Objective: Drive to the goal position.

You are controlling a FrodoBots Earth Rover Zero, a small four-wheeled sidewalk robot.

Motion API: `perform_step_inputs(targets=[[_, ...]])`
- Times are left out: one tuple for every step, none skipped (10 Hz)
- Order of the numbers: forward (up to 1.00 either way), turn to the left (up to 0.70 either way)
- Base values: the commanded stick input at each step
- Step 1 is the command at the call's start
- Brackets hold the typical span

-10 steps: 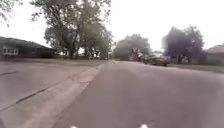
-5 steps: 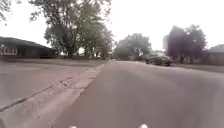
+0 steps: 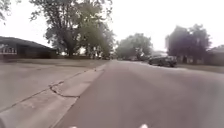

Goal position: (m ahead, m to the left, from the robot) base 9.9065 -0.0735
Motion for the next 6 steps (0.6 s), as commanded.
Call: perform_step_inputs(targets=[[1.0,0.35],[1.0,0.0],[1.0,0.0],[1.0,0.0],[1.0,0.0],[1.0,0.0]])
